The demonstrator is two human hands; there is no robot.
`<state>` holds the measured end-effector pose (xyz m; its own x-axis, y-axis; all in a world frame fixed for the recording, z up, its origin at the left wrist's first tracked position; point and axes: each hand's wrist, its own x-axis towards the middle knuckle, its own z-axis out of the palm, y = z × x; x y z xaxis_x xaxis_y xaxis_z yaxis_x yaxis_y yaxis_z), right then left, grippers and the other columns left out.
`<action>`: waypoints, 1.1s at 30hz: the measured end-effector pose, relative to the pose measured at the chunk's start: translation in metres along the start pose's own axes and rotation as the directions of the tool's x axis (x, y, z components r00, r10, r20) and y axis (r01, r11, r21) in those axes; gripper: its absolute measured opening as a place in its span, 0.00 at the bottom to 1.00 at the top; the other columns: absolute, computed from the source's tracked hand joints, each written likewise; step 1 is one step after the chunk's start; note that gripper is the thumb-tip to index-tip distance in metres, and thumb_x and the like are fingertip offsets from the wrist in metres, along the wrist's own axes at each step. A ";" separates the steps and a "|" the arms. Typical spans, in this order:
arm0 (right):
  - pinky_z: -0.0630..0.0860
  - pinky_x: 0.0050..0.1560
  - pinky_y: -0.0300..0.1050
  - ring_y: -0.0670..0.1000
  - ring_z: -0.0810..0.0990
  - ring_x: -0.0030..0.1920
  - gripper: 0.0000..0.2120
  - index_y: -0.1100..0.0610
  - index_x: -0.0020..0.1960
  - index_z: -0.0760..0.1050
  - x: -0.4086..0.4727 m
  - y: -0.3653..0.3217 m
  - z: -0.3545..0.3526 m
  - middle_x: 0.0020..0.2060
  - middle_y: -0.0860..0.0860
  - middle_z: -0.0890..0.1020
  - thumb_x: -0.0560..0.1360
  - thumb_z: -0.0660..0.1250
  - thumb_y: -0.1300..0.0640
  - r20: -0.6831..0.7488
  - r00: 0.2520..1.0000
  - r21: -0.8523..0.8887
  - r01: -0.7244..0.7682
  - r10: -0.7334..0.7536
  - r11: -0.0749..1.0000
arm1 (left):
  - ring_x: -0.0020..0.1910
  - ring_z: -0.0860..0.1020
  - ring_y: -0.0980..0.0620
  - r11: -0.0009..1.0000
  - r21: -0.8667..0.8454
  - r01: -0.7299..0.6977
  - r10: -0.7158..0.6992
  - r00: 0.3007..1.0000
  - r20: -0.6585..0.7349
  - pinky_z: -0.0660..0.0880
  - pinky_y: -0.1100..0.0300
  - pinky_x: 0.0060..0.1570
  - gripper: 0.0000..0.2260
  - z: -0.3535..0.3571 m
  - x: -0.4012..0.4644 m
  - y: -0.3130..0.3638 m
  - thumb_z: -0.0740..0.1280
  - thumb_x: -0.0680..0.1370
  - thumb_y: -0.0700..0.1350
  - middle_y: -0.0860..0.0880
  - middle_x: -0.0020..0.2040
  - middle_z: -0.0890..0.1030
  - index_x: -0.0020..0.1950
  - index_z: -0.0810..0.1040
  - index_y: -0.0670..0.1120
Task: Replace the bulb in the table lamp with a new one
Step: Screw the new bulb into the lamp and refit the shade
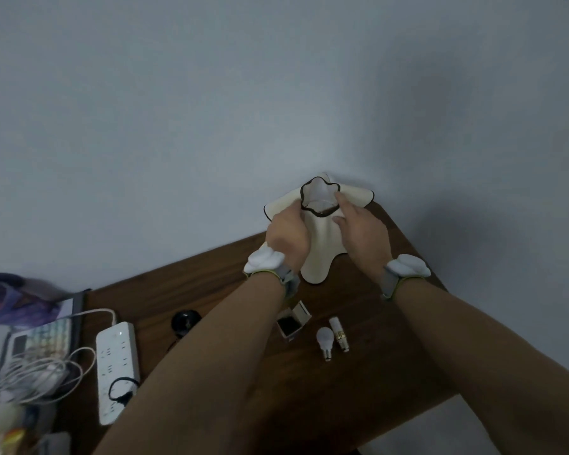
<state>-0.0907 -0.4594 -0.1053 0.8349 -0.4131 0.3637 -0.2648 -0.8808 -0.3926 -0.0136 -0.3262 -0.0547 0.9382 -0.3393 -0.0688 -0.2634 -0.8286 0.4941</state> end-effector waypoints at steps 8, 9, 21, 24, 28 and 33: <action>0.74 0.37 0.46 0.58 0.82 0.45 0.23 0.57 0.76 0.70 0.014 -0.066 -0.018 0.48 0.57 0.84 0.83 0.67 0.55 -0.136 0.985 0.060 0.113 -0.104 0.992 | 0.58 0.79 0.40 0.973 0.129 -0.194 0.214 0.963 -0.166 0.77 0.44 0.51 0.18 -0.068 -0.012 -0.038 0.56 0.84 0.40 0.44 0.61 0.81 0.74 0.70 0.47; 0.75 0.37 0.46 0.58 0.82 0.45 0.22 0.58 0.75 0.71 0.013 -0.077 -0.019 0.47 0.57 0.84 0.82 0.67 0.55 -0.147 0.981 0.062 0.138 -0.128 0.988 | 0.59 0.79 0.40 0.967 0.157 -0.200 0.228 0.956 -0.183 0.77 0.45 0.50 0.20 -0.076 -0.014 -0.046 0.57 0.84 0.39 0.45 0.63 0.80 0.76 0.68 0.47; 0.80 0.52 0.54 0.58 0.80 0.56 0.21 0.57 0.76 0.69 0.006 -0.131 -0.036 0.58 0.57 0.82 0.84 0.63 0.55 -0.219 0.954 0.166 0.241 -0.202 0.956 | 0.58 0.79 0.43 0.948 0.244 -0.203 0.277 0.903 -0.329 0.68 0.53 0.40 0.21 -0.130 -0.047 -0.079 0.59 0.83 0.40 0.48 0.66 0.79 0.77 0.68 0.46; 0.80 0.54 0.55 0.58 0.79 0.55 0.21 0.59 0.76 0.70 -0.002 -0.151 -0.033 0.57 0.57 0.81 0.84 0.63 0.56 -0.235 0.937 0.191 0.304 -0.258 0.933 | 0.58 0.79 0.42 0.952 0.251 -0.178 0.261 0.900 -0.351 0.68 0.53 0.40 0.21 -0.144 -0.056 -0.099 0.60 0.83 0.40 0.48 0.66 0.79 0.77 0.69 0.47; 0.79 0.55 0.56 0.58 0.79 0.53 0.20 0.61 0.75 0.72 -0.006 -0.178 -0.026 0.56 0.57 0.81 0.84 0.65 0.58 -0.271 0.913 0.215 0.365 -0.304 0.906 | 0.57 0.79 0.42 0.962 0.249 -0.112 0.202 0.905 -0.375 0.67 0.53 0.39 0.21 -0.158 -0.066 -0.120 0.60 0.83 0.40 0.48 0.64 0.79 0.76 0.69 0.48; 0.78 0.58 0.56 0.58 0.78 0.55 0.20 0.61 0.75 0.71 -0.013 -0.207 -0.021 0.57 0.57 0.80 0.84 0.64 0.57 -0.280 0.894 0.272 0.422 -0.349 0.865 | 0.57 0.79 0.42 0.968 0.243 -0.054 0.159 0.887 -0.433 0.67 0.52 0.39 0.21 -0.177 -0.085 -0.142 0.61 0.82 0.39 0.48 0.62 0.79 0.75 0.70 0.47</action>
<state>-0.0569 -0.2759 -0.0115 0.7043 -0.1270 0.6984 0.2549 -0.8730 -0.4158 -0.0157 -0.1009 0.0348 0.8879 -0.2397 0.3927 -0.3608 -0.8923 0.2713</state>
